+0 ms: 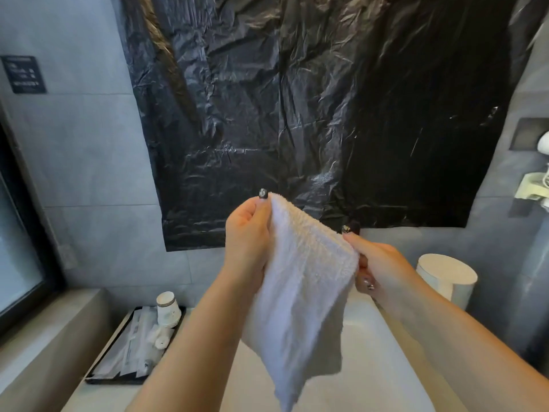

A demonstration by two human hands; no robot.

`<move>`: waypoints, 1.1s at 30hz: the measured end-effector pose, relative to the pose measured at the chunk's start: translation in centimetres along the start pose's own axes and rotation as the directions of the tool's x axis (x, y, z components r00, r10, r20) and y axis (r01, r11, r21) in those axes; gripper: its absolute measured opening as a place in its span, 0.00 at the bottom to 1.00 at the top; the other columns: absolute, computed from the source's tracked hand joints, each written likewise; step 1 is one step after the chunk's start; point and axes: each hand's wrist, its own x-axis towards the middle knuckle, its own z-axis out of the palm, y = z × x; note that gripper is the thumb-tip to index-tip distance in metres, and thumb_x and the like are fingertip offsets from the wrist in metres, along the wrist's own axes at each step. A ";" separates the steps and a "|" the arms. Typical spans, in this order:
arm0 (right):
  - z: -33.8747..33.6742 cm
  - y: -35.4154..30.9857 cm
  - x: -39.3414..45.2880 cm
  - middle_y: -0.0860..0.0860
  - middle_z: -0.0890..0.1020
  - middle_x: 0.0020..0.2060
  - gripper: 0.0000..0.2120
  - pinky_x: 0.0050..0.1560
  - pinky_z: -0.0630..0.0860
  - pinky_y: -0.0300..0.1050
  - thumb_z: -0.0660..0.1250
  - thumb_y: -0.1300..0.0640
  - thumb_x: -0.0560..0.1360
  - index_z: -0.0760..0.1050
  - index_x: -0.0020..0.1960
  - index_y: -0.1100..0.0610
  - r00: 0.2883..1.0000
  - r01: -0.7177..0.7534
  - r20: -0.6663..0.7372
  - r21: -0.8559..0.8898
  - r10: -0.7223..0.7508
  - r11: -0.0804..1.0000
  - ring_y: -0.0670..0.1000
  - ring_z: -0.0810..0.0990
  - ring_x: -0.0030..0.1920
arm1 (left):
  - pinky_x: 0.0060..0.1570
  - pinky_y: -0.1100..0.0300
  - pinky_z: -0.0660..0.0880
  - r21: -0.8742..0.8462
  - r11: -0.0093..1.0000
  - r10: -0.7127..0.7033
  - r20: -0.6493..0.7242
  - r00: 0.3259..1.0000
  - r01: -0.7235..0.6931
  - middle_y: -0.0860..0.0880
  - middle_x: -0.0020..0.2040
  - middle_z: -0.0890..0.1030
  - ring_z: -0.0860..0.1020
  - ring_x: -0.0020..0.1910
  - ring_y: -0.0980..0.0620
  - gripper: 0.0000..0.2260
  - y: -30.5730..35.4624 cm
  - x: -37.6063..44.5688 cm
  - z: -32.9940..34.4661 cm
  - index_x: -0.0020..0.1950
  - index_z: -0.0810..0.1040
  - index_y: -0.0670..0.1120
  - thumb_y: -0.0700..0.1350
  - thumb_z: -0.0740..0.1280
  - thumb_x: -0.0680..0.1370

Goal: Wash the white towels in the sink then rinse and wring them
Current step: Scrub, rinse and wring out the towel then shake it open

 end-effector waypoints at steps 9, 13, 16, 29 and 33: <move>-0.3 1.0 0.4 0.56 0.83 0.43 0.07 0.49 0.77 0.49 0.64 0.66 0.77 0.77 0.54 0.65 0.949 -0.004 0.315 0.105 -0.029 0.994 0.55 0.81 0.45 | 0.31 0.60 0.66 -0.092 0.995 -0.028 0.030 0.999 0.031 0.51 0.28 0.69 0.69 0.28 0.54 0.16 5.2 2.9 1.7 0.33 0.74 0.43 0.42 0.61 0.81; -1.1 1.9 0.6 0.56 0.85 0.48 0.13 0.53 0.80 0.48 0.63 0.71 0.76 0.81 0.55 0.61 0.958 0.087 0.285 -0.193 -0.029 0.977 0.56 0.83 0.50 | 0.54 0.52 0.81 -0.213 0.976 -0.065 -0.114 0.991 0.040 0.49 0.51 0.84 0.82 0.51 0.50 0.07 7.9 4.9 1.8 0.53 0.82 0.49 0.46 0.64 0.82; -2.7 1.7 0.8 0.57 0.85 0.45 0.14 0.44 0.81 0.45 0.65 0.72 0.73 0.81 0.54 0.59 0.984 0.033 0.177 -0.159 -0.005 0.987 0.58 0.84 0.49 | 0.59 0.46 0.79 -0.318 0.947 -0.003 -0.162 0.987 -0.049 0.45 0.54 0.84 0.82 0.55 0.46 0.08 8.7 6.6 0.3 0.57 0.82 0.44 0.41 0.65 0.81; -0.9 0.3 1.9 0.53 0.74 0.31 0.07 0.42 0.66 0.46 0.63 0.60 0.72 0.75 0.36 0.60 0.933 0.036 0.350 -0.333 0.088 0.942 0.50 0.70 0.33 | 0.47 0.51 0.77 -0.314 0.930 0.309 0.387 0.869 -0.191 0.43 0.44 0.78 0.78 0.44 0.45 0.16 10.3 4.9 1.9 0.60 0.76 0.38 0.35 0.65 0.72; 0.4 0.9 2.4 0.47 0.82 0.38 0.14 0.44 0.74 0.42 0.58 0.55 0.82 0.81 0.45 0.52 0.851 0.013 0.513 -0.239 0.115 0.971 0.46 0.79 0.39 | 0.46 0.53 0.76 -0.376 0.914 0.347 0.529 0.774 -0.153 0.43 0.46 0.76 0.77 0.44 0.46 0.16 10.6 4.4 2.3 0.61 0.72 0.39 0.35 0.63 0.74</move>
